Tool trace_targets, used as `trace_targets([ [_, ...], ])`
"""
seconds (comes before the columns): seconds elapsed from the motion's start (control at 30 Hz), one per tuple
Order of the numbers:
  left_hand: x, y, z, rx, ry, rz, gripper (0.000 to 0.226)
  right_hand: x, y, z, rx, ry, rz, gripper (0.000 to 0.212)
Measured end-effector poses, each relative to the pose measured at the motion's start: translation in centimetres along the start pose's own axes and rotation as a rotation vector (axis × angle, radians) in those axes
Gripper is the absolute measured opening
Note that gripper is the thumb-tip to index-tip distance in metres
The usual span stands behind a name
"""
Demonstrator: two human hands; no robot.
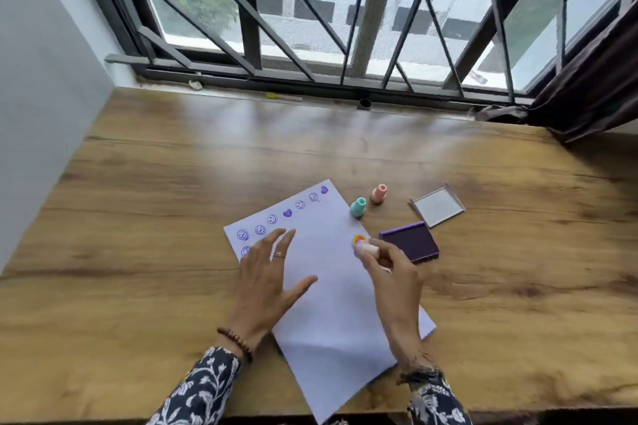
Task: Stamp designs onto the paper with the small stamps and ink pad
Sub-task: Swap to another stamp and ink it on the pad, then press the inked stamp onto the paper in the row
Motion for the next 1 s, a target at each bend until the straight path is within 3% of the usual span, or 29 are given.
trace_targets([
  [0.13, -5.3, 3.3, 1.3, 0.015, 0.213, -0.047, 0.094, -2.2, -6.0, 2.7, -0.178, 0.034, -0.033, 0.005],
  [0.23, -7.2, 3.7, 1.6, -0.055, 0.266, -0.079, 0.106, -3.7, -9.3, 3.3, -0.267, 0.150, 0.116, 0.004],
  [0.37, -8.2, 3.1, 1.7, -0.132, 0.260, -0.100, 0.110, -4.9, -12.0, 2.9, -0.328, 0.321, 0.389, 0.014],
  [0.6, -8.3, 2.8, 1.9, -0.163, 0.214, -0.142, 0.095, -5.0, -13.6, 2.6, -0.410, 0.423, 0.741, 0.022],
  [1.0, -8.5, 2.8, 1.9, -0.161, 0.209, -0.133, 0.094, -5.7, -15.0, 1.4, -0.499, 0.476, 1.008, 0.017],
])
Point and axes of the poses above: each hand's wrist, its own z-axis away from the middle knuckle, its own y-axis out of the back of the hand, x = y × z, the point moved 2 cm from there along -z, towards the middle knuckle, and after that the axes turned 4 degrees about y, right-handed, at the moved point
